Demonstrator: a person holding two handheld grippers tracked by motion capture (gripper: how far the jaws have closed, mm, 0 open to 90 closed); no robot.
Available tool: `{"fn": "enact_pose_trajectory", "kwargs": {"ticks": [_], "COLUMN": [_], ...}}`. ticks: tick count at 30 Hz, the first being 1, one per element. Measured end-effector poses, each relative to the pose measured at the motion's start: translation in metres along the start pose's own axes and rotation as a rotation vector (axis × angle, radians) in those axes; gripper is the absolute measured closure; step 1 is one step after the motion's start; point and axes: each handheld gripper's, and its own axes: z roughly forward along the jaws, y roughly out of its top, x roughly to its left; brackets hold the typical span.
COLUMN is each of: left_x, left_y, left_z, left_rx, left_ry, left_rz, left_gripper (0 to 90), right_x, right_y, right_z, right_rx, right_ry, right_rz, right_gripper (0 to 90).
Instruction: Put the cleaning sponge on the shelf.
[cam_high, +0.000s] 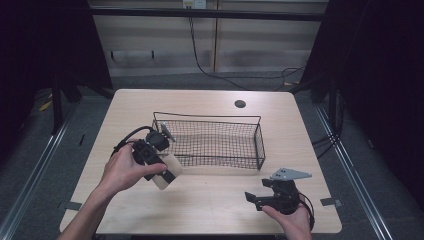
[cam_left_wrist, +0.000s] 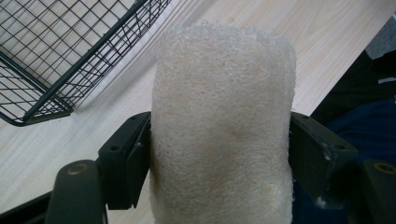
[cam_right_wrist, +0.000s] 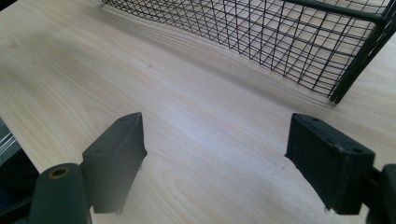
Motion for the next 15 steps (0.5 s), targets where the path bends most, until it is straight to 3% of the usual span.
{"fn": "enact_pose_trajectory", "kwargs": {"ticks": [15], "left_x": [0.008], "left_y": [0.005], "left_z": [-0.026], "left_rx": [-0.009], "left_ry": [-0.013], "left_rz": [0.017], "left_gripper": [27.3], "right_x": [0.001], "right_y": [0.000], "right_z": [0.001], "right_rx": [0.006], "right_ry": [-0.001], "right_rz": [0.003], "right_gripper": [19.2]}}
